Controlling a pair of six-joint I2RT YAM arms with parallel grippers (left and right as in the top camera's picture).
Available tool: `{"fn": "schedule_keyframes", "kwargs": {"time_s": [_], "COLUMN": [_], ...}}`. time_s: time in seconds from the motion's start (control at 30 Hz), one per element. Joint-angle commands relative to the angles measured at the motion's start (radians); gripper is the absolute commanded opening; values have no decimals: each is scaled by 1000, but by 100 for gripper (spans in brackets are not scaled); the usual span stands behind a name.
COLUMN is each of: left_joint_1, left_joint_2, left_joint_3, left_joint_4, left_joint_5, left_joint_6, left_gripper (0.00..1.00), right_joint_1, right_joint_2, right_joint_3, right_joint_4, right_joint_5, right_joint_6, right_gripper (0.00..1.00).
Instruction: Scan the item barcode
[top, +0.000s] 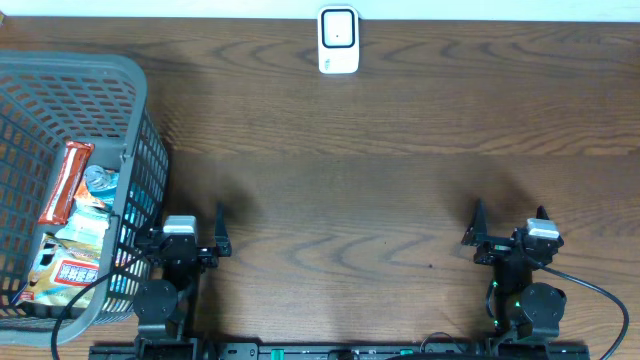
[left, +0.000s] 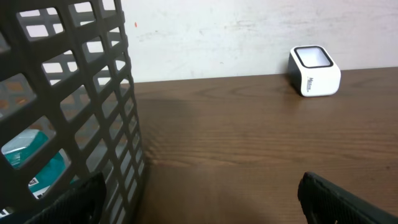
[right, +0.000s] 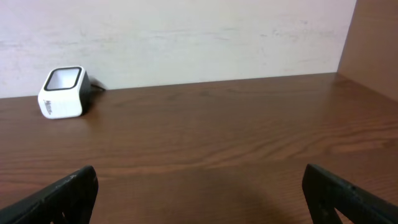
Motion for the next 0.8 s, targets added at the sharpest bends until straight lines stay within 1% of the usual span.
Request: {"fn": "schedule_keyframes", "kwargs": {"time_s": [0.0, 0.17, 0.3, 0.43, 0.57, 0.77], "left_joint_1": [0, 0, 0, 0, 0, 0], "left_joint_2": [-8, -8, -8, -8, -6, 0], "left_joint_3": [-18, -18, -17, -16, -15, -11], "left_joint_4": [-24, 64, 131, 179, 181, 181], "left_joint_5": [36, 121, 159, 247, 285, 363], "left_joint_6": [-16, -132, -192, -194, -232, -232], "left_gripper": [98, 98, 98, 98, 98, 98], "right_joint_1": [5, 5, 5, 5, 5, 5], "right_joint_2": [-4, -4, -4, -4, -4, -4], "right_joint_3": [-1, -1, -1, -1, -1, -1], "right_joint_4": [-3, -3, -3, -3, -3, -3], "right_joint_5": [11, 11, 11, 11, 11, 11], "right_joint_6": [-12, -12, -12, -12, -12, -13], "right_gripper": [99, 99, 99, 99, 99, 99]}}
